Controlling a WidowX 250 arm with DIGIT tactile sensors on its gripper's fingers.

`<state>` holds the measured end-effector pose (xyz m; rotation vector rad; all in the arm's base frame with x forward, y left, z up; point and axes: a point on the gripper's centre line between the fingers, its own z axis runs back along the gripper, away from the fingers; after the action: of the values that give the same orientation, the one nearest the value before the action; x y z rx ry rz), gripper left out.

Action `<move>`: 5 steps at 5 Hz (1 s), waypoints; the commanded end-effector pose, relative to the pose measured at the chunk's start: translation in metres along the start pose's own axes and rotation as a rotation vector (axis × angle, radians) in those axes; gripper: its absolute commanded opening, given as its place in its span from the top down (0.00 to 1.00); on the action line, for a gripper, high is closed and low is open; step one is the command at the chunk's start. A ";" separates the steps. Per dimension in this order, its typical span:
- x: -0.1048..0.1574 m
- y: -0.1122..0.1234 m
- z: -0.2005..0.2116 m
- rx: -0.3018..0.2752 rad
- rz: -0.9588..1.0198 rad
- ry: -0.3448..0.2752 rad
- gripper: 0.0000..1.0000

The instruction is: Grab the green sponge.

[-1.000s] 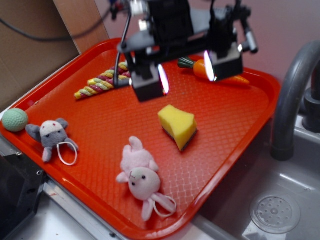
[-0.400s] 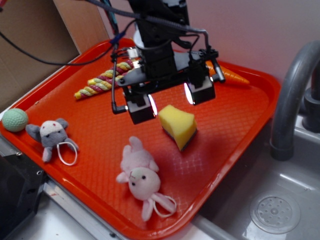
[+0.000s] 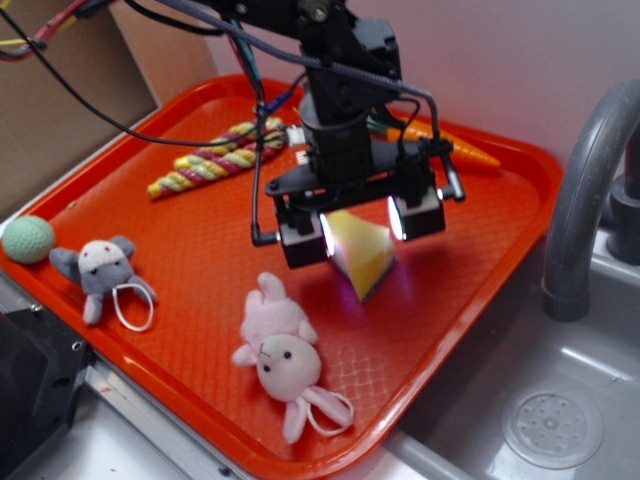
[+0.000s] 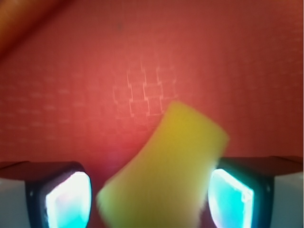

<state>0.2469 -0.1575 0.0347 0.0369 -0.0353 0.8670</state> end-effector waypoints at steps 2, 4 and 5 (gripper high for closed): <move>0.029 0.004 0.019 -0.035 -0.245 0.001 1.00; 0.077 0.033 0.120 -0.098 -0.737 -0.152 1.00; 0.089 0.046 0.152 -0.166 -0.927 -0.079 1.00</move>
<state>0.2452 -0.0698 0.1739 -0.0413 -0.0845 -0.0378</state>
